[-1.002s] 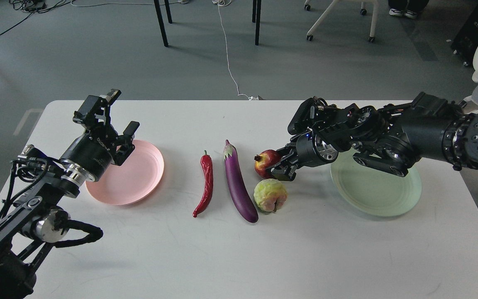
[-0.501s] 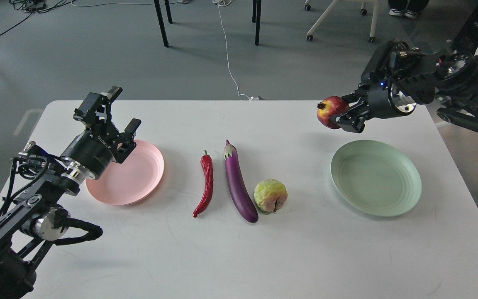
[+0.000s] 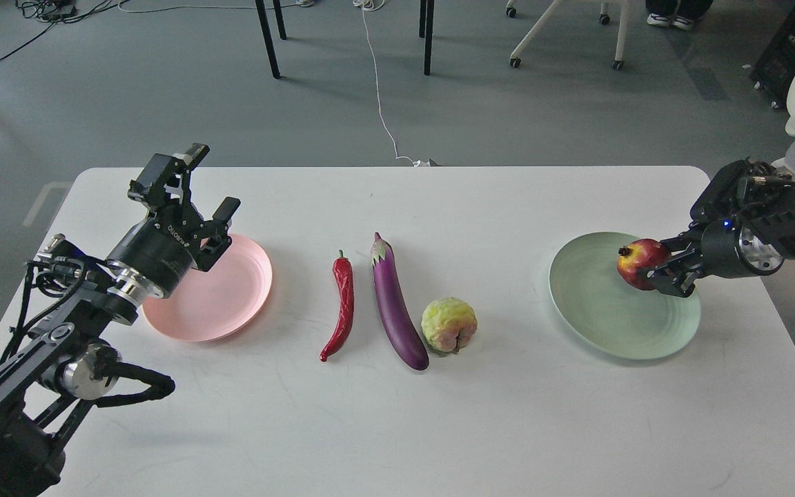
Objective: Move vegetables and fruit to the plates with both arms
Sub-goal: 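Carry the red apple onto the green plate and release it, then move the right gripper to the yellow-green peach and grasp it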
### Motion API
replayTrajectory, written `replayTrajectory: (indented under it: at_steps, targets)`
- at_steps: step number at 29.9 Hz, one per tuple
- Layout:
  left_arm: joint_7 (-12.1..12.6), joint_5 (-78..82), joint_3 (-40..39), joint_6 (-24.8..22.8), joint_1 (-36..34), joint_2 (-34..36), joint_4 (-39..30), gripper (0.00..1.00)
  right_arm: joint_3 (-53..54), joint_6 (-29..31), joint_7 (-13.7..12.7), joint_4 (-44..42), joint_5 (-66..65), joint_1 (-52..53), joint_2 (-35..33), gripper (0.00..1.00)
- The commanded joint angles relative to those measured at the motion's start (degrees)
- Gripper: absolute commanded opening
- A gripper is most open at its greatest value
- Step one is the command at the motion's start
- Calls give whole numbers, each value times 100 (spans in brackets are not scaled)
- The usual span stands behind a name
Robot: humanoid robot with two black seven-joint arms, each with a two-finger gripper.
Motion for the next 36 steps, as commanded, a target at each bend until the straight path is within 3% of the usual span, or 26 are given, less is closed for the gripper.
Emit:
replayTrajectory:
  at_steps: [1,7,12,15,24,36]
  targets:
    - [0,-1,-18,-20,-1,22,-3,100,56,-139,0,-44,10,-12,7,94]
    - [0,8,-18,-81,-1,31,-3,100,57,-148,0,210,28,488,-2,96]
    - [0,8,-18,-81,-1,31,-3,100,65,-17,0,1517,255,1533,182,96]
    - [0,8,-9,-64,8,66,-116,100,22,98,0,1950,642,1833,708,96]
    - [0,8,-62,-29,96,250,-337,100,-453,19,0,1556,1046,1615,2545,96]
    - [0,8,-88,-29,122,365,-407,100,-769,-16,0,1169,1565,1307,3417,93]
